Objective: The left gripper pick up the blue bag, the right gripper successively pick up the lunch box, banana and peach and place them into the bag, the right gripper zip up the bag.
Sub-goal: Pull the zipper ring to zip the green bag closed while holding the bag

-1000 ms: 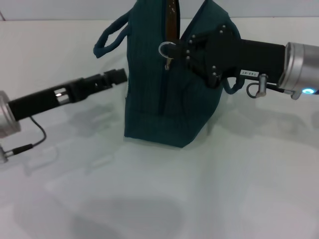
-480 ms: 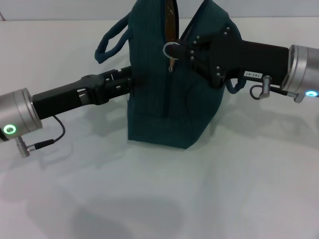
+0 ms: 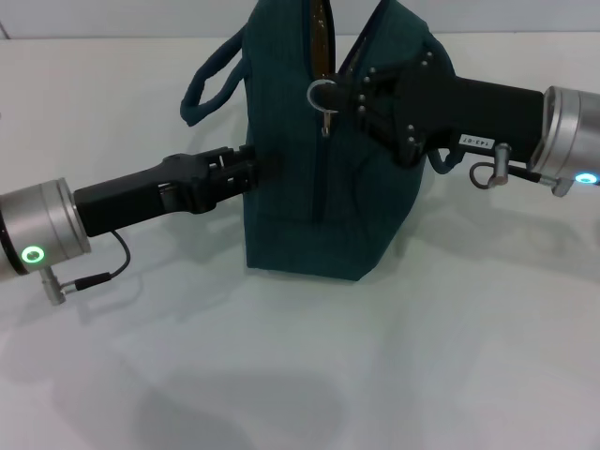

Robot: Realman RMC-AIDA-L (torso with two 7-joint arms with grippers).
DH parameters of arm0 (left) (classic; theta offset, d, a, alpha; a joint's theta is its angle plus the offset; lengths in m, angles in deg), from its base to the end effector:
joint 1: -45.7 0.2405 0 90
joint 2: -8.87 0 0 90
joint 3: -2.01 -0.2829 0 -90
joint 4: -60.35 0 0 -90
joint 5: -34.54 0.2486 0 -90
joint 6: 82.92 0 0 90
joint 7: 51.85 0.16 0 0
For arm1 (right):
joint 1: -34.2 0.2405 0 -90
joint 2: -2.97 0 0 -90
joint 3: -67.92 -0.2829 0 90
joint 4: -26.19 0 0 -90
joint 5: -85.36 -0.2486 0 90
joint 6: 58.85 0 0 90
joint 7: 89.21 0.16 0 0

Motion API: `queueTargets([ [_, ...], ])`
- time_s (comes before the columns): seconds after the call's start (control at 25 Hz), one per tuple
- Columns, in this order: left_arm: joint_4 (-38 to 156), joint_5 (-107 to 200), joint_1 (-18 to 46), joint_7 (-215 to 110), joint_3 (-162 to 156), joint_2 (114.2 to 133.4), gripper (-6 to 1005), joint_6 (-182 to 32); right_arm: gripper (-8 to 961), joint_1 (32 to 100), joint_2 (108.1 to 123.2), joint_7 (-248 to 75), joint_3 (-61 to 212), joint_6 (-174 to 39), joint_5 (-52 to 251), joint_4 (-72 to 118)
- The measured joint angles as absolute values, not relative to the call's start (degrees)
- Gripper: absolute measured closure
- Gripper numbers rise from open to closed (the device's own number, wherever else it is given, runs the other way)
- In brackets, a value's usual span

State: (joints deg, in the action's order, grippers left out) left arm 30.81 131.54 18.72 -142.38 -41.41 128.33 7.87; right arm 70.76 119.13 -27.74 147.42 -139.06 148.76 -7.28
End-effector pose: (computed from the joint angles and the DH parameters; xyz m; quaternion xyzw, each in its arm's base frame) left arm -0.2938 0.3596 -0.0377 -0.8456 -0.3598 -0.3850 0.0856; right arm 0.1674 0.4144 -0.0584 -0.9101 0.0196 0.3961 0.1201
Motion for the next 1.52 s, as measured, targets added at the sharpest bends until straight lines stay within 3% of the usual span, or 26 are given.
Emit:
queueTargets([
  [0.44, 31.80, 131.49, 18.54, -140.31, -41.89, 128.42, 656, 7.47, 944, 69.82, 119.10, -27.14, 147.40, -139.45, 148.11, -7.35],
  [0.56, 31.85, 131.48, 18.54, -138.81, -43.65, 128.41, 844, 7.60, 944, 69.59, 119.06, -26.14, 147.16, -139.45, 147.96, -7.66],
  [1.0, 32.57, 131.35, 18.00, -136.24, -47.80, 128.39, 941, 7.89, 944, 69.37, 118.44, -23.69, 146.51, -139.12, 145.40, -7.60],
  [1.52, 32.70, 131.04, 18.54, -134.68, -48.79, 128.39, 943, 11.62, 944, 69.38, 118.46, -23.57, 145.22, -137.16, 145.29, -7.14],
])
